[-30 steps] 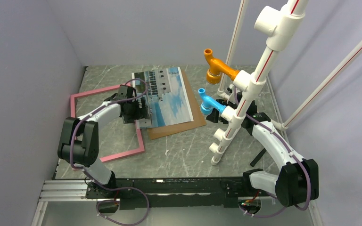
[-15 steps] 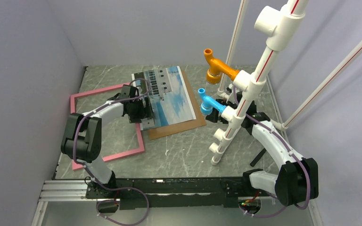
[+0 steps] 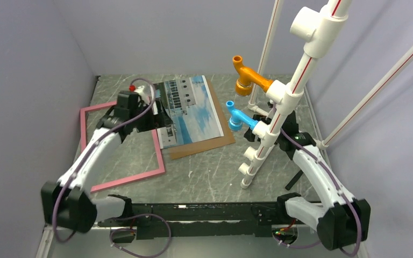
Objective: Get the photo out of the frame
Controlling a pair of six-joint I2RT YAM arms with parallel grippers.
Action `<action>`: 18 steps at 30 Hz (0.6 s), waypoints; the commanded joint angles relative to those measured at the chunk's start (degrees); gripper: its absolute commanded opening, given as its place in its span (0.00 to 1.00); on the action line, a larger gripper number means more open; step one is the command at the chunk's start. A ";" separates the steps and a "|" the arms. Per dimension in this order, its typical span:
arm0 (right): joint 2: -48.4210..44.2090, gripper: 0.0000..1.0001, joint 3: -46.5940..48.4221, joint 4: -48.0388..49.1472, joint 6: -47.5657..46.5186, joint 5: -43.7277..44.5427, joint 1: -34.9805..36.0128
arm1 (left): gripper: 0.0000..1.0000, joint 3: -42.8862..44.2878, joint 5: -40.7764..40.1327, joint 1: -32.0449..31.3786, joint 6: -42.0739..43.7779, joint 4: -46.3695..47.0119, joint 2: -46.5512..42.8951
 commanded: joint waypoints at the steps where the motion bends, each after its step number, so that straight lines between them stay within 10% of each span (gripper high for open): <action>1: -7.69 0.76 5.02 -8.64 1.01 15.22 0.10 | 0.99 4.03 -1.71 -0.01 1.86 -6.44 -11.51; 7: -19.89 0.98 8.34 -17.56 2.31 23.89 0.16 | 0.99 7.18 -6.31 -0.02 3.57 -12.54 -25.77; 18: -35.65 1.00 12.19 -22.00 3.66 22.19 0.03 | 0.99 8.53 -10.05 -0.02 2.78 -17.91 -43.10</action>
